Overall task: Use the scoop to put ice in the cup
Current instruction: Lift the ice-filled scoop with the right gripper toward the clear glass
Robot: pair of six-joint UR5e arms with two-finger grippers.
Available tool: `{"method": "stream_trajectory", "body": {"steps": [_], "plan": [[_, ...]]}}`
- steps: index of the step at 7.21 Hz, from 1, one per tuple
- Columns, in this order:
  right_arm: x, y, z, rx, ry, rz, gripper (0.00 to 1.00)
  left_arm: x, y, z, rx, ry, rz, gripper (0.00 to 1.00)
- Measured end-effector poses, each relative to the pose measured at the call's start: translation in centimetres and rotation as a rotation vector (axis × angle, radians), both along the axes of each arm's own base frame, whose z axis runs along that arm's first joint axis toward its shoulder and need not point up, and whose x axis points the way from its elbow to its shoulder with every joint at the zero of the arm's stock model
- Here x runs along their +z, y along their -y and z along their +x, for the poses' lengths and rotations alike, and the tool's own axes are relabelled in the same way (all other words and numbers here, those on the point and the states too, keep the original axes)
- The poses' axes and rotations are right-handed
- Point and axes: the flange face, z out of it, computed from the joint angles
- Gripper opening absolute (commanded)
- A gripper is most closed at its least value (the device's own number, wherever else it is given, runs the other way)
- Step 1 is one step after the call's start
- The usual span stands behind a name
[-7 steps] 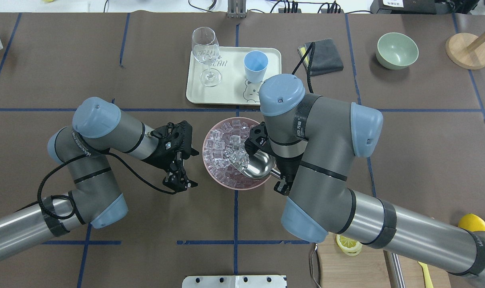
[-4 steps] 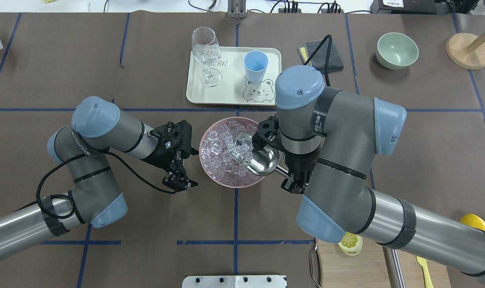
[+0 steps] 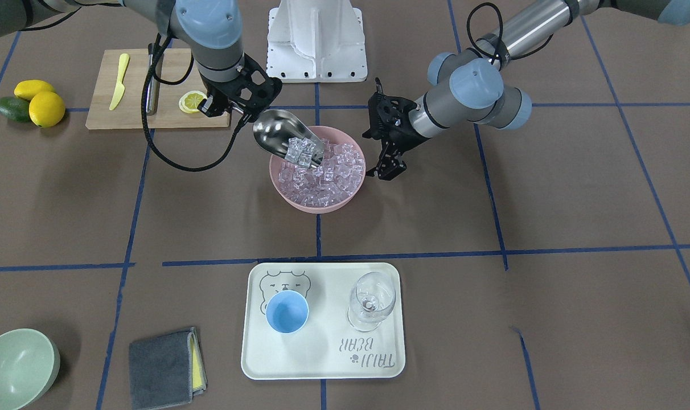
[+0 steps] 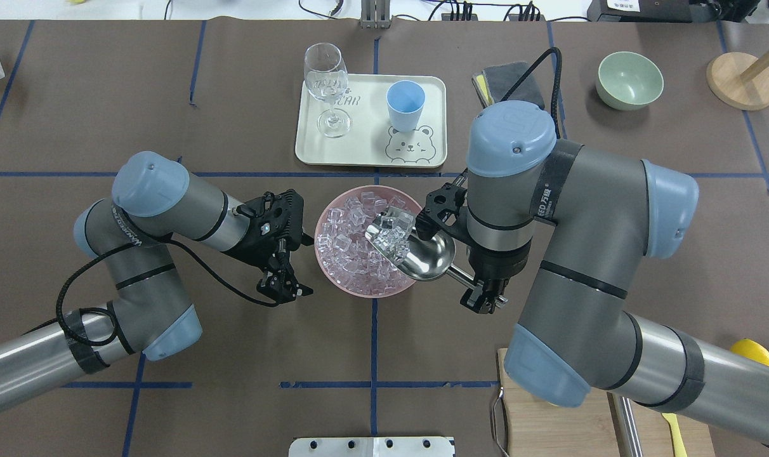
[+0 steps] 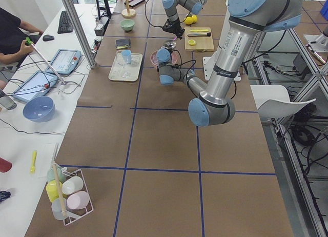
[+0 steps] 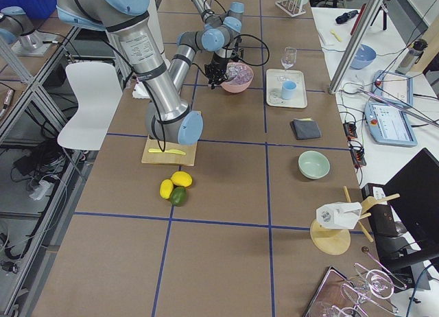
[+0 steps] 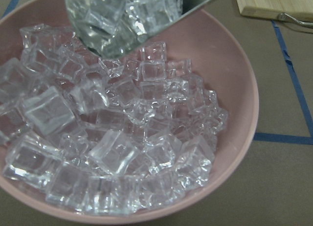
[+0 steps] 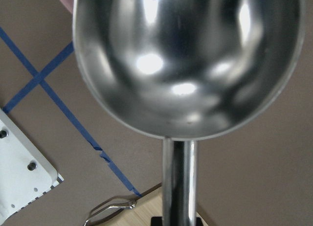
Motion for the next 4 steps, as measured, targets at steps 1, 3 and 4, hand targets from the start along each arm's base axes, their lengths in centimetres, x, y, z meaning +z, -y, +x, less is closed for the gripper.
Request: {"method": "stream_trajectory", "body": {"steps": [1,3,4], "plan": [[-0.5,0.0,0.5,0.051,0.003,-0.022,0.00,0.0,0.2,-0.2,-0.004,0.000,-0.002,1.00],[-1.2,1.3,1.5,0.192,0.004,-0.084,0.00,0.1,0.5,-0.5,-0.017,0.004,-0.030,1.00],[-1.2,2.7,2.1,0.264,-0.007,-0.122,0.00,0.3,0.6,-0.6,-0.021,0.007,-0.048,1.00]]}}
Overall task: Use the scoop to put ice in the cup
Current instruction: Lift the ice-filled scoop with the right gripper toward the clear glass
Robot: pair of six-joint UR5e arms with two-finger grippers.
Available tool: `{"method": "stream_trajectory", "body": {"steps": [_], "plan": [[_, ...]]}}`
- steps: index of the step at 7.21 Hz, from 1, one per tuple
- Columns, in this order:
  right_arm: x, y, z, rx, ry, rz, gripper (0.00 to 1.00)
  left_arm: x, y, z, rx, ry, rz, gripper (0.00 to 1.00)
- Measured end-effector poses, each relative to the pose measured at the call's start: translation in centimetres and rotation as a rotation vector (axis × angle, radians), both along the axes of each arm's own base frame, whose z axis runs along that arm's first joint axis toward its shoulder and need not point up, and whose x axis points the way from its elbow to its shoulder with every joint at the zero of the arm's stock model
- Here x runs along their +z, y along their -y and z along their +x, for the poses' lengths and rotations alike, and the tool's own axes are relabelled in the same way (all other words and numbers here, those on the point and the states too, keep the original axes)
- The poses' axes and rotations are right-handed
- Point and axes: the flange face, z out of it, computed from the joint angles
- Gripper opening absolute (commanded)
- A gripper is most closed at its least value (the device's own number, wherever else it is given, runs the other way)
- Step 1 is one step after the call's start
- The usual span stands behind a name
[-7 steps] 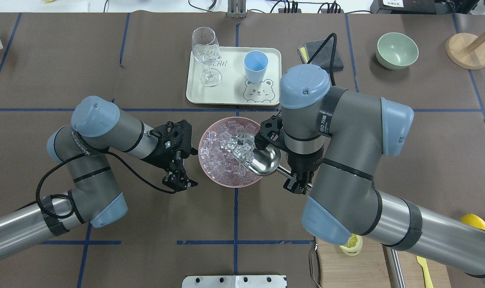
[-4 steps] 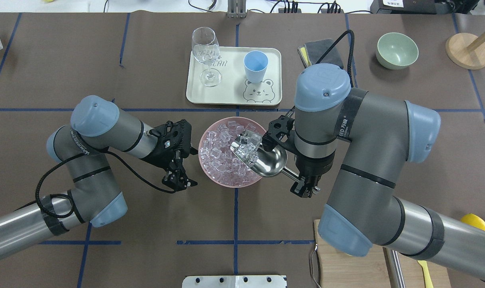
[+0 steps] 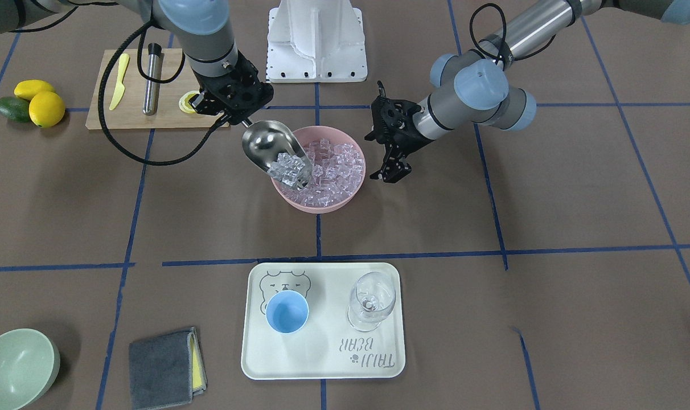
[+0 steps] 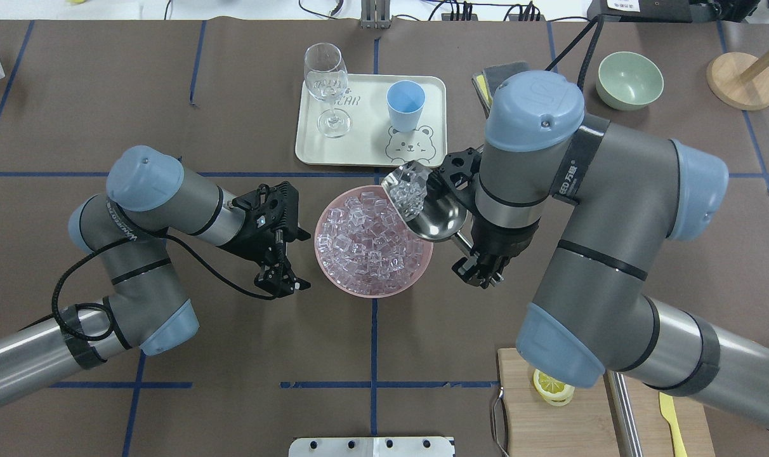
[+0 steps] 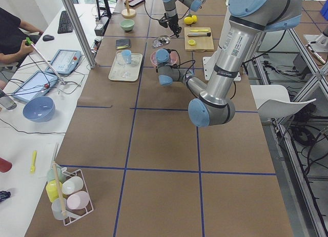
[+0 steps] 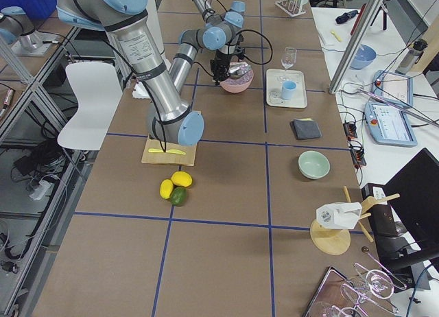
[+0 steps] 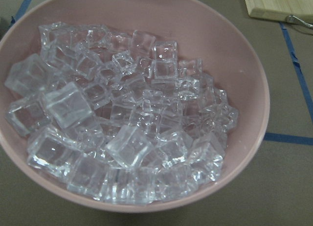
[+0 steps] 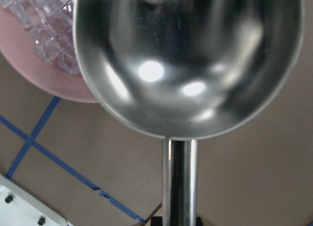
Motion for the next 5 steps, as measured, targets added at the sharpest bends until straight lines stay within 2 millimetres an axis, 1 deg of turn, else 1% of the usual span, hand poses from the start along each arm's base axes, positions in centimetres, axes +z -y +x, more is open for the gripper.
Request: {"method": "stream_trajectory", "body": {"steps": [1,3,5], "plan": [[-0.1,2.0,0.4,0.062,-0.015,-0.037,0.00,0.2,0.0,-0.1,-0.002,0.003,-0.009,1.00],[-1.0,7.0,0.4,0.129,-0.023,-0.118,0.00,0.3,0.0,-0.1,-0.003,0.005,-0.015,1.00],[-1.8,12.2,-0.2,0.179,-0.017,-0.199,0.00,0.4,0.0,-0.2,-0.003,0.006,-0.016,1.00]]}}
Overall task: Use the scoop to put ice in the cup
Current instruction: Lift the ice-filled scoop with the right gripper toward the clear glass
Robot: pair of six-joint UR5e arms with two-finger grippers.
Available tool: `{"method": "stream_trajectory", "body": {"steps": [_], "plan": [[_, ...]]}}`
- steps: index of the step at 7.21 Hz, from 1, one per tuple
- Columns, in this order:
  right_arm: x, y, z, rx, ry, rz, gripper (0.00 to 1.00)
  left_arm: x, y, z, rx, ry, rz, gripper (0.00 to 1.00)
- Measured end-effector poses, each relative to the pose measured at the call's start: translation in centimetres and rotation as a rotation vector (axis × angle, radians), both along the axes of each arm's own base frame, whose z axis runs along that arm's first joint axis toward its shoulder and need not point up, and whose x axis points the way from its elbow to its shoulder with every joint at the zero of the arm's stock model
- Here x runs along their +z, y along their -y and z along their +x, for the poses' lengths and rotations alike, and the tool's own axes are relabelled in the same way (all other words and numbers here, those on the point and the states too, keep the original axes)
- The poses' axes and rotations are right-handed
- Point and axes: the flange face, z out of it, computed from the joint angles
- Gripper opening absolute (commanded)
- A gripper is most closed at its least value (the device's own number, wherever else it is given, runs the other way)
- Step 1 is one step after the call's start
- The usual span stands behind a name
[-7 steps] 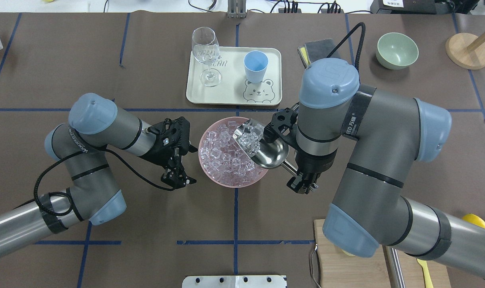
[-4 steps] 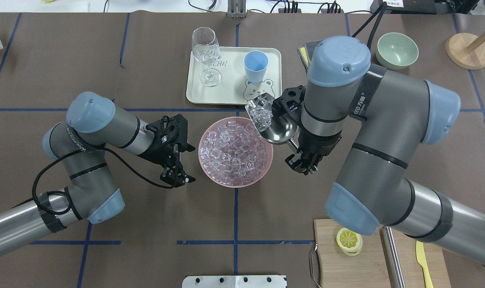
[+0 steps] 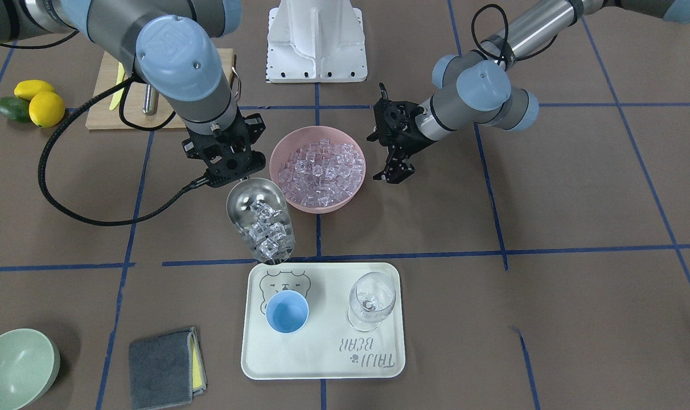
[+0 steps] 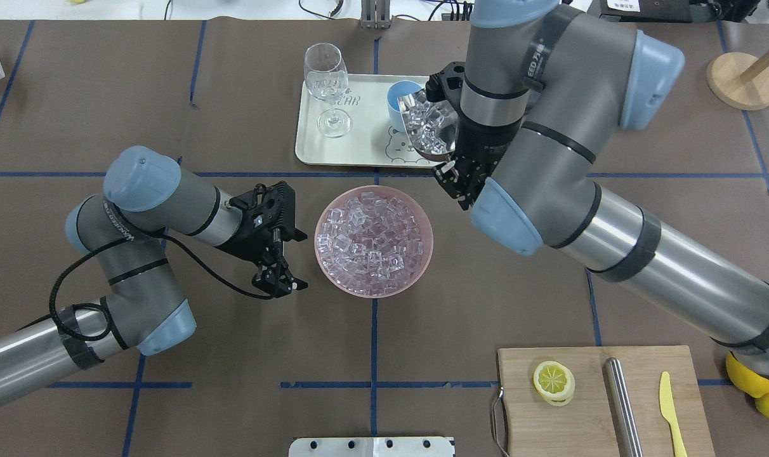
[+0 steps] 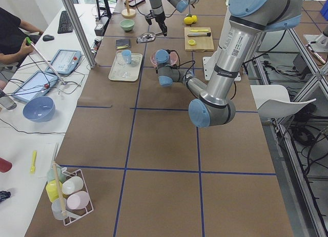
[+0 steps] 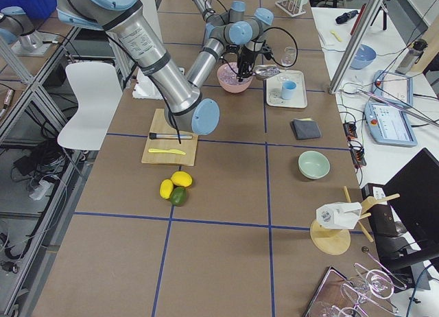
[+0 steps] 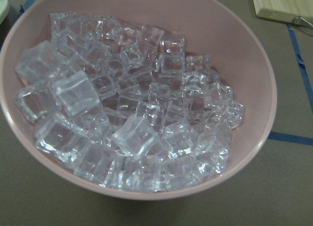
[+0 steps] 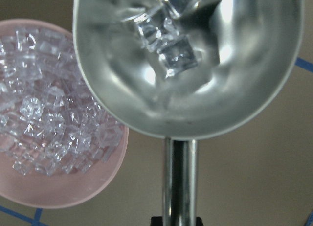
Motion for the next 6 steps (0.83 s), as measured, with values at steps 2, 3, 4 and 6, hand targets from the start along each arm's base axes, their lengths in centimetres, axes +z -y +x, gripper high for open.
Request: {"method": "stream_trajectory", "body": {"steps": [2,3,4,6], "plan": [[-1.1,4.9,-1.5,0.043,0.008,-0.095,0.00,0.0,0.0,0.0,-0.001,0.000,-0.001,1.00],[-1.4,6.4,-2.2,0.052,0.002,-0.122,0.00,0.0,0.1,-0.1,-0.002,0.001,-0.001,1.00],[-1.4,7.3,-2.8,0.053,-0.006,-0.142,0.00,0.0,0.1,-0.1,-0.003,0.001,-0.001,1.00],[-1.8,8.6,-4.0,0.040,-0.002,-0.187,0.00,0.0,0.1,-0.1,-0.003,0.001,-0.002,1.00]]}}
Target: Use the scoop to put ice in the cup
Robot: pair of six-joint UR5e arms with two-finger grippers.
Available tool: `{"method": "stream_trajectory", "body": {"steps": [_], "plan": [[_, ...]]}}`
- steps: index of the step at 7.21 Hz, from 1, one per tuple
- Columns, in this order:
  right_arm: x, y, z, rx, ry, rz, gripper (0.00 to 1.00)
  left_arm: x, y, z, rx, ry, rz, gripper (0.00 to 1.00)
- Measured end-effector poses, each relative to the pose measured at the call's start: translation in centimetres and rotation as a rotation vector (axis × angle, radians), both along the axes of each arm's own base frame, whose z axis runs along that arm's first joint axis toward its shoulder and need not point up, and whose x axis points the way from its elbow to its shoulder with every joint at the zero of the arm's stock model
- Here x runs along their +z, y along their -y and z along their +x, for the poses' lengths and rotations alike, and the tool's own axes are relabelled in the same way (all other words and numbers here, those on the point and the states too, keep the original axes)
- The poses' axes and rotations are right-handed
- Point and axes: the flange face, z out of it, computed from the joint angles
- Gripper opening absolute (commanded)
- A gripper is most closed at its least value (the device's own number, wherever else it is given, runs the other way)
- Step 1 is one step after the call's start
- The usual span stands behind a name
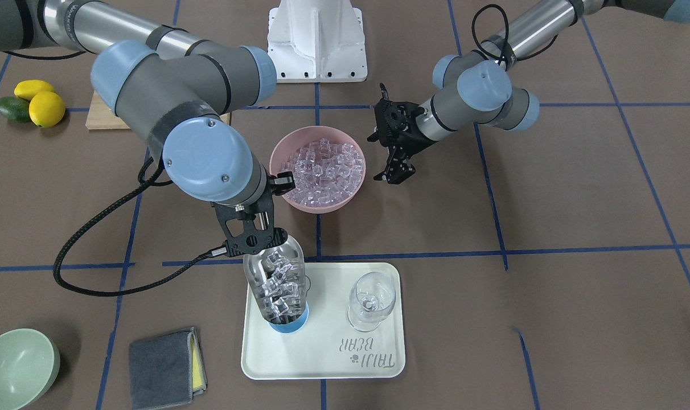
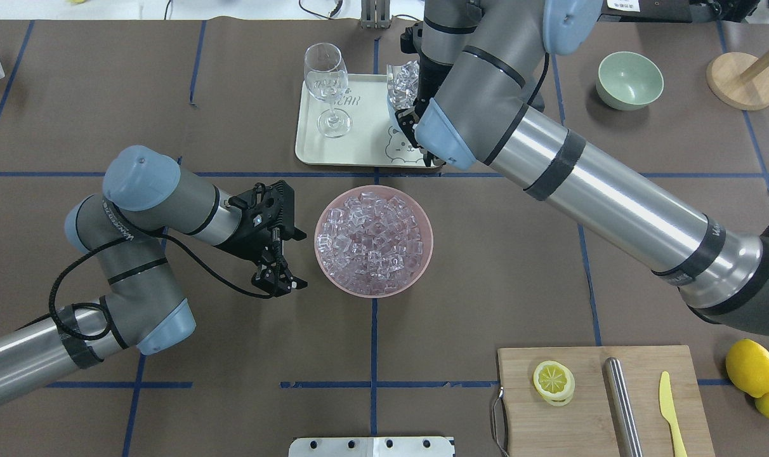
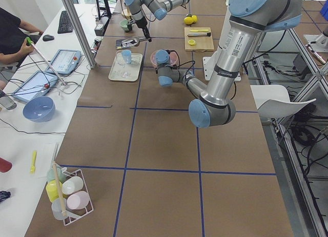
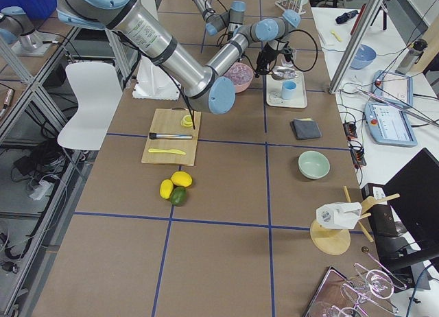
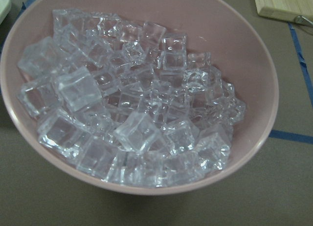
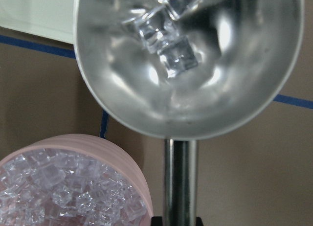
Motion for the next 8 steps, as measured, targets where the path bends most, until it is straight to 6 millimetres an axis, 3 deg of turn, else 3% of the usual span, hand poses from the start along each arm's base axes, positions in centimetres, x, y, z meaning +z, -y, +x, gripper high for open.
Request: {"method": "stream_trajectory", "body": {"steps": [4,8], "plan": [[-0.2,2.0,-1.0,-0.001,-0.018,-0.073,0.00,0.1,-0.1,0.0,0.001,0.000,0.000,1.00],[-1.1,1.6,-0.6,-0.014,-0.052,-0.116,0.00,0.1,-0.2,0.1,-0.002,0.001,-0.019,1.00]]}}
